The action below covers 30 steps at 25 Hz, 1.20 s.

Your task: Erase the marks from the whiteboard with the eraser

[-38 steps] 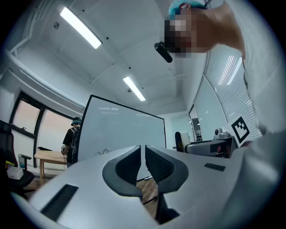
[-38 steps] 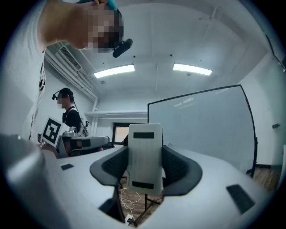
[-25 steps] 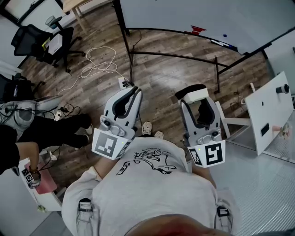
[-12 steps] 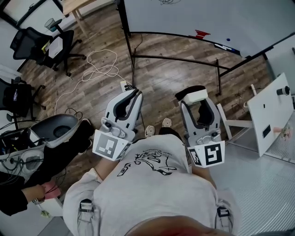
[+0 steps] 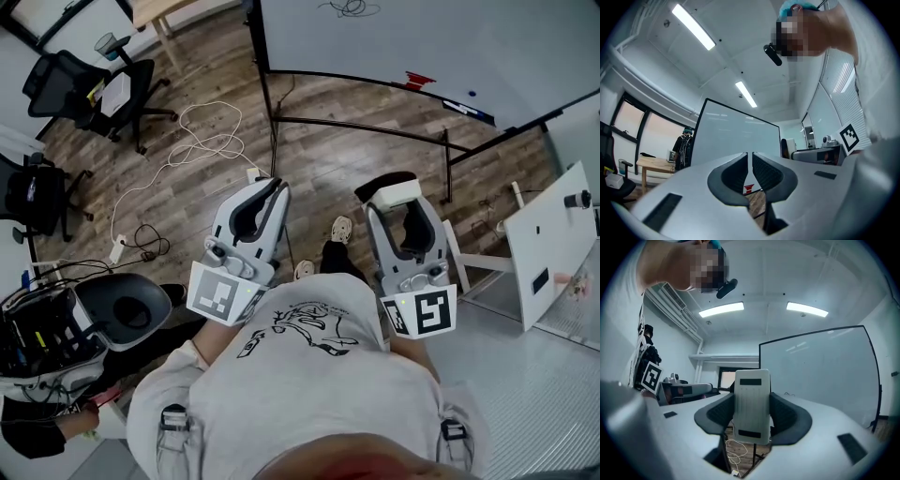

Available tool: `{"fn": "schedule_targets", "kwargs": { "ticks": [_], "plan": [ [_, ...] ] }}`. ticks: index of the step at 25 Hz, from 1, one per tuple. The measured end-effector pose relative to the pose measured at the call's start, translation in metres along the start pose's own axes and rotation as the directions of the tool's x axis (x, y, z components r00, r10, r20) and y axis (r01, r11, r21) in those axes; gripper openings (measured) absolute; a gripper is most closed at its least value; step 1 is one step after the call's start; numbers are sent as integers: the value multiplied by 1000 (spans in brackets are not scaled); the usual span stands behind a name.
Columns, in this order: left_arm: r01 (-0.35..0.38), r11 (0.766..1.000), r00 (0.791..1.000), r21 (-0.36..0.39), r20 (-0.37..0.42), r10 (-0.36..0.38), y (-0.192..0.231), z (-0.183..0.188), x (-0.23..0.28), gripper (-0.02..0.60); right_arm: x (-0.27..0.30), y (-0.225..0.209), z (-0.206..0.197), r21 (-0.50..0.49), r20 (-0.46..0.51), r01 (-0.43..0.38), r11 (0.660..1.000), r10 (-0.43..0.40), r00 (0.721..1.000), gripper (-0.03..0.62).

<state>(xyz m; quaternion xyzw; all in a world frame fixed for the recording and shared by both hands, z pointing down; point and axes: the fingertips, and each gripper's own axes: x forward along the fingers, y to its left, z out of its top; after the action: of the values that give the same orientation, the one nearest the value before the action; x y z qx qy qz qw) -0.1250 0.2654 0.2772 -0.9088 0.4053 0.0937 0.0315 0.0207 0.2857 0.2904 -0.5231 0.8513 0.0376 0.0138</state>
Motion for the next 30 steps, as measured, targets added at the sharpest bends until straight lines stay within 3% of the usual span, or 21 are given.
{"fn": "schedule_targets", "kwargs": {
  "ticks": [14,30],
  "plan": [
    [3,1000,1000,17,-16,-3,9,-12,69,44,32,-59,-7,21,13,-1,1000,1,1000,241],
    [-7,999,999,34,-46,9,4,-28,187,44,68,-176,-8,41,21,15,999,-16,1000,241]
  ]
}}
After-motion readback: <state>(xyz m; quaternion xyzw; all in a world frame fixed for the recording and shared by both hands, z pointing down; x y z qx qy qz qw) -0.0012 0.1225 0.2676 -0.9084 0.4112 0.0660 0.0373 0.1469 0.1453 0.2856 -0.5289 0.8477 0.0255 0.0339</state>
